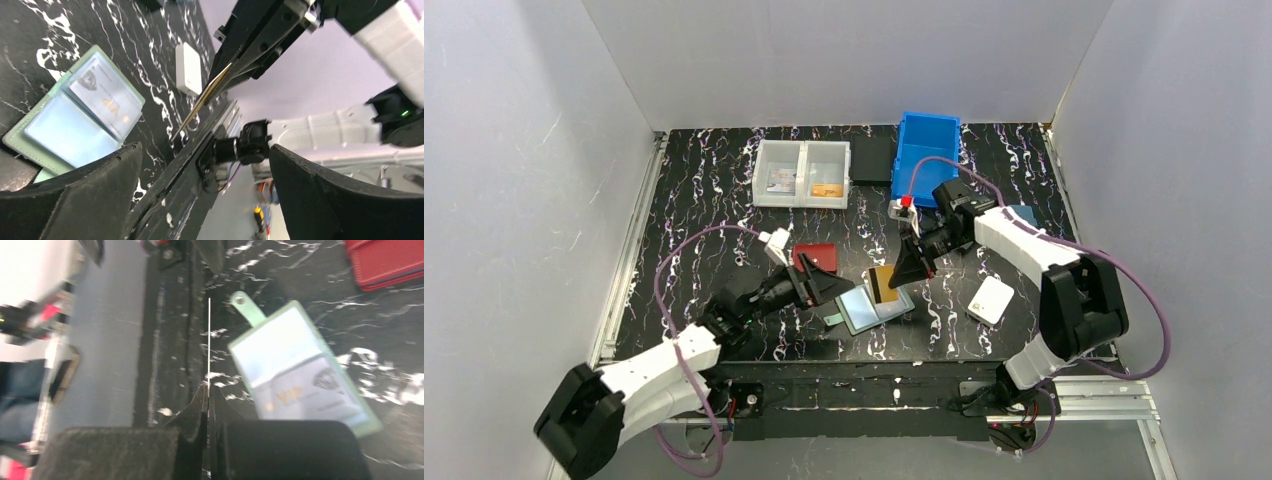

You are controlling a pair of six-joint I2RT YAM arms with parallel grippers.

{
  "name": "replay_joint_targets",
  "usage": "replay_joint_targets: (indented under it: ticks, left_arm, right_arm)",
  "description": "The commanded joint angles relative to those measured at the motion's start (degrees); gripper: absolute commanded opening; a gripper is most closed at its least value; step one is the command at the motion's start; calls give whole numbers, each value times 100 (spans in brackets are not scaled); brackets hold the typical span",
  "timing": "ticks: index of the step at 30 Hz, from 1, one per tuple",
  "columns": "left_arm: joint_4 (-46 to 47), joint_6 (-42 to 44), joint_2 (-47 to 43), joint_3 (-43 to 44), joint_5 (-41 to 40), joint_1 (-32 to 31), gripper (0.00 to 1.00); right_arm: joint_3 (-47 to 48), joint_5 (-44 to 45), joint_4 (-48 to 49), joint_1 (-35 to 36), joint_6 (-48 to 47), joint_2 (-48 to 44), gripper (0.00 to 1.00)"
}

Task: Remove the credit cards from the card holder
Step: Remove the credit card from the card holder.

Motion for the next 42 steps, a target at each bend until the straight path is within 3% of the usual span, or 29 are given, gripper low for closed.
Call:
replay_joint_targets:
  ticks: [1, 6, 11, 16, 27, 31, 35, 40, 42]
  left_arm:
    - [-51, -1211, -1019, -440, -672, 296, 98]
    - [-67, -2458, -1458, -573, -512, 581, 98]
    - [-75, -3222, -992, -131, -152, 589, 98]
    - [-84, -3661, -292, 632, 193, 563, 96]
    - [-75, -3826, 468, 1416, 305, 260, 81]
    - [-75, -3832, 540, 1497, 317, 174, 69]
    - [-75, -3874, 529, 1443, 332, 162, 49]
    - [-75, -3866, 495, 1422, 384, 160, 19]
    - [-67, -3771, 498, 1444, 421, 162, 2]
  right_arm:
    - [677, 1733, -634, 21, -839, -796, 1]
    - [1220, 3562, -527, 445, -1901, -1624, 1]
    - [1362, 5095, -235, 1379, -2728, -2179, 1]
    - [452, 6441, 1200, 2396, -3339, -3119, 1]
    - [-1382, 7737, 3642, 4055, -4628, -4249, 1]
    - [-1743, 8023, 4283, 4446, -4890, -4315, 1]
    - [-1984, 8094, 4704, 4547, -5033, -4365, 1]
    - [-2167, 8094, 4797, 4564, -5064, -4444, 1]
    - [-2216, 8093, 4822, 4564, -5060, -4462, 1]
